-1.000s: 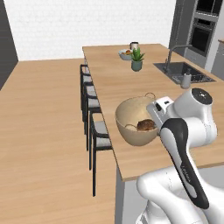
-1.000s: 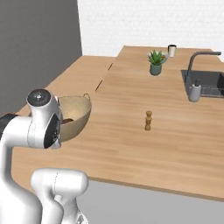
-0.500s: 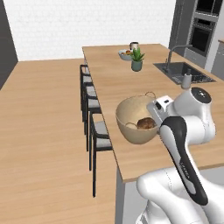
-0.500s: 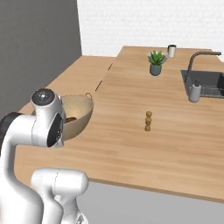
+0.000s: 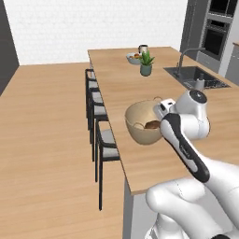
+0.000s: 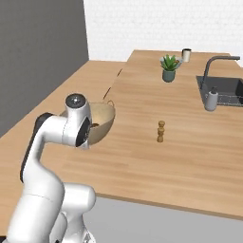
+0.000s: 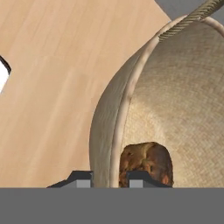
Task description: Open the cabinet, pick up the bread from the cabinet and place it in the basket. Then move the basket to the dining counter.
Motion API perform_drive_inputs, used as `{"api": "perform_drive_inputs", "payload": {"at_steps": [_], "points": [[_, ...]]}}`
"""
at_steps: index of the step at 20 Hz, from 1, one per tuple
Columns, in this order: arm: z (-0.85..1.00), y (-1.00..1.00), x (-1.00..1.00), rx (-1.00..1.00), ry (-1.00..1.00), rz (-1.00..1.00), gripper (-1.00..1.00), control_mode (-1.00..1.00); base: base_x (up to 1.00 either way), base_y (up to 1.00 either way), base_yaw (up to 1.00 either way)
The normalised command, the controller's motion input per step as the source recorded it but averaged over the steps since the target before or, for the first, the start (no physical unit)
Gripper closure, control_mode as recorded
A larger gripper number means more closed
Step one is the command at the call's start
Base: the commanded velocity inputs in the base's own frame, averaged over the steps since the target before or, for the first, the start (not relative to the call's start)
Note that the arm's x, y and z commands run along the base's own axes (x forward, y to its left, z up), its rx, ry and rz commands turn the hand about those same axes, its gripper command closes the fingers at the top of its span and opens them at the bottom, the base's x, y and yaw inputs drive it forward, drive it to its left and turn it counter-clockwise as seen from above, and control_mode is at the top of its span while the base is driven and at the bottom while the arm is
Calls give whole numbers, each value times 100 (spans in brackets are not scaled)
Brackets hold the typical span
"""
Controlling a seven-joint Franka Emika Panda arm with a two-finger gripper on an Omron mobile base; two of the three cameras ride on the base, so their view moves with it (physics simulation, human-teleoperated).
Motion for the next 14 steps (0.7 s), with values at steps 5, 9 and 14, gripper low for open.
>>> {"api": "perform_drive_inputs", "payload": {"at_steps": [5,9,14], "points": [[-15,-55,99,-1,3,-2,100,-100,0,0,0],[-27,-59,100,0,4,-3,100,-100,0,0,0],[-36,-22,90,-1,5,-1,100,-100,0,0,0]]}}
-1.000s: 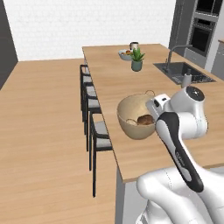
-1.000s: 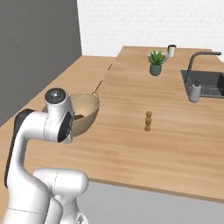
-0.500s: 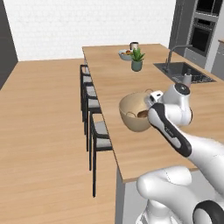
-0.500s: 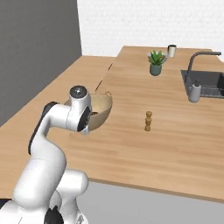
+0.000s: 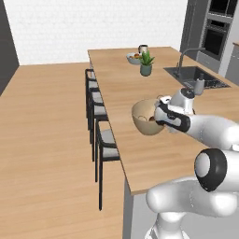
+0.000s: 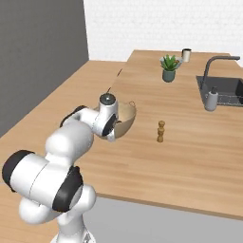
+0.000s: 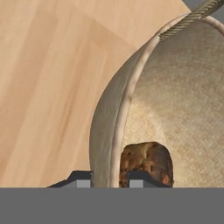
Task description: Open the cabinet, pick up the bread from the cabinet and place it in the basket. Then move the basket to the dining counter.
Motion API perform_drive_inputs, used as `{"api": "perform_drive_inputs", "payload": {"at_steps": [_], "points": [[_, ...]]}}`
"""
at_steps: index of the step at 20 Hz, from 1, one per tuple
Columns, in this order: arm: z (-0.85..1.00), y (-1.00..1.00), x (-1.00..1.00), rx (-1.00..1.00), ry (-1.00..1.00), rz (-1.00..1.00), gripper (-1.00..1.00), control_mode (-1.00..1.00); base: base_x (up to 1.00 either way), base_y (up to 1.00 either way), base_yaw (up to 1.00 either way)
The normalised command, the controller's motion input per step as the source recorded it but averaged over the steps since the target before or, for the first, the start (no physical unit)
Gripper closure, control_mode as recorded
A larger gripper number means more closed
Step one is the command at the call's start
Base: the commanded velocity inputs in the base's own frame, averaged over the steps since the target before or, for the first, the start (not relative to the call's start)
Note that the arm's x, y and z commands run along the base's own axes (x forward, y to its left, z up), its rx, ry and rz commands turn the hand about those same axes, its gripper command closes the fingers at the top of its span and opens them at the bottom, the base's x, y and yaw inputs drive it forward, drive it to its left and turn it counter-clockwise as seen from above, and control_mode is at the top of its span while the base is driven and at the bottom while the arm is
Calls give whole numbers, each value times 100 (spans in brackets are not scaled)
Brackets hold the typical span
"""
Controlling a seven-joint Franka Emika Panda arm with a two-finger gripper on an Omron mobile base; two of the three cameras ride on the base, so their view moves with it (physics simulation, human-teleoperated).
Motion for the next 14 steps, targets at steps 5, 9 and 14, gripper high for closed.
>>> {"api": "perform_drive_inputs", "payload": {"at_steps": [5,9,14], "points": [[-77,-3,17,0,7,0,100,-100,0,0,0],[-83,-1,0,0,1,0,100,-100,0,0,0],[-61,-9,-1,0,0,0,100,-100,0,0,0]]}}
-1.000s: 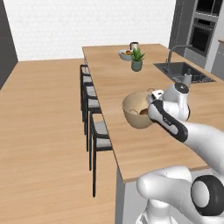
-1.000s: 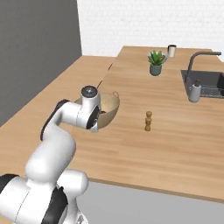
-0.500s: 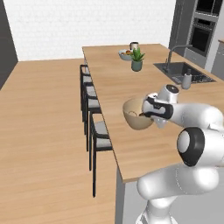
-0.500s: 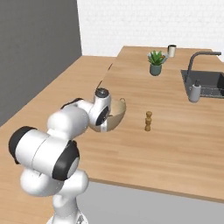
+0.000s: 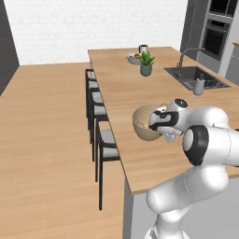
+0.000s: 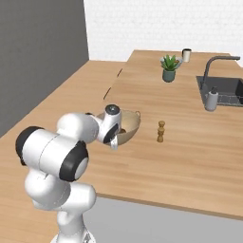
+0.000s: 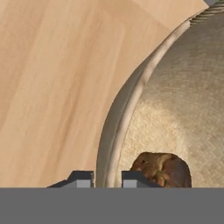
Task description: Open the cabinet, pick up the bread from the cabinet and place it in the basket. Then move the basket to the dining counter.
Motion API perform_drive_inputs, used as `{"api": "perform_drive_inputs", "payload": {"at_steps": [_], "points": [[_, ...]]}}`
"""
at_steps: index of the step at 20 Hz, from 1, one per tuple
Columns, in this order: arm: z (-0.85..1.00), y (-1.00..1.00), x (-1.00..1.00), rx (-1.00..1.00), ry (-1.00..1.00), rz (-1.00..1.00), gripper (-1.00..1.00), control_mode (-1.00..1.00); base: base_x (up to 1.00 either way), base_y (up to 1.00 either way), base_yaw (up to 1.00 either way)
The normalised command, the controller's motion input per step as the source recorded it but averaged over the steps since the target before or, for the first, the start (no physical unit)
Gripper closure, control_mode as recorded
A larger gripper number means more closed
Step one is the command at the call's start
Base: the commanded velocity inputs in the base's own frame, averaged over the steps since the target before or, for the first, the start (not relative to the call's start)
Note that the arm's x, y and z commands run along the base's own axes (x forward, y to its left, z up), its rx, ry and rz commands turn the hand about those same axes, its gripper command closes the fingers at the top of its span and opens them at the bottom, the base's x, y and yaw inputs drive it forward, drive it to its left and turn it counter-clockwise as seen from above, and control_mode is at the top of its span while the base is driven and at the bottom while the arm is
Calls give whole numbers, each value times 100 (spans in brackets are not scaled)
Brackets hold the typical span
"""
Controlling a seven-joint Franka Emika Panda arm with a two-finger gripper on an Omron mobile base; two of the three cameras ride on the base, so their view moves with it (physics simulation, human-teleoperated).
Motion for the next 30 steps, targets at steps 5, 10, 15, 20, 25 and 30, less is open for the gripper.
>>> {"api": "perform_drive_inputs", "payload": {"at_steps": [5,10,15,20,25,30], "points": [[-7,-6,0,0,0,0,-100,-100,0,0,0],[5,0,0,0,0,0,-100,-100,0,0,0],[60,4,-15,0,0,0,-100,-100,0,0,0],[83,9,-85,1,0,-10,-100,-100,0,0,0],[37,10,-100,13,12,-49,-100,-100,0,0,0],[25,18,-100,20,3,-54,-100,-100,0,0,0]]}}
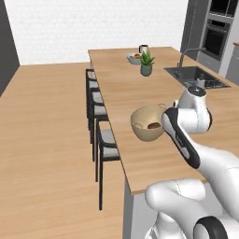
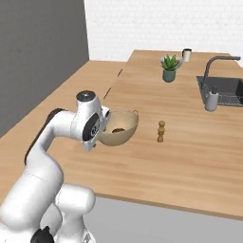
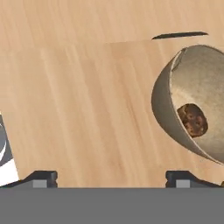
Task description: Open the cabinet, pick up the bread from the cabinet and place it in the basket. Then move the basket to the dining counter.
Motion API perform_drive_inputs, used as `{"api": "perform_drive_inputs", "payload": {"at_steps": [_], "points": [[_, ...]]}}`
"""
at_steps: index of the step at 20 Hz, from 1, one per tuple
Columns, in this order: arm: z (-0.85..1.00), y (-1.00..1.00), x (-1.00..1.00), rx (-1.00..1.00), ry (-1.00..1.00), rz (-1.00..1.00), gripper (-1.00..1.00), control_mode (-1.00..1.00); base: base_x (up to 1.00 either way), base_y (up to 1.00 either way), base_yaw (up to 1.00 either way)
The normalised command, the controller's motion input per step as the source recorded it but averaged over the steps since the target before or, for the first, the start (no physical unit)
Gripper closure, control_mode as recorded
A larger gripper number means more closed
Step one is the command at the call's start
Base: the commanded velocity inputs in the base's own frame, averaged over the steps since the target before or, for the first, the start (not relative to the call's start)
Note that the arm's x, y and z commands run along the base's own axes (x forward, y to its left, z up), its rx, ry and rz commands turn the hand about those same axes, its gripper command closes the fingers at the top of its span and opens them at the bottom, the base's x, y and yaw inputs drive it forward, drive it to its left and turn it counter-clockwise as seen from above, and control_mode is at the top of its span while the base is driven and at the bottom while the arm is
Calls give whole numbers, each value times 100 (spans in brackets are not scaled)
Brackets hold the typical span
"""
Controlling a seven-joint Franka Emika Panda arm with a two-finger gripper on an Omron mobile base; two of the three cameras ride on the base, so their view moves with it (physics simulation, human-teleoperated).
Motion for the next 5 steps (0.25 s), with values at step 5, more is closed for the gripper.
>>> {"api": "perform_drive_inputs", "payload": {"at_steps": [5], "points": [[8,15,-100,32,0,-47,-100,-100,0,0,0]]}}
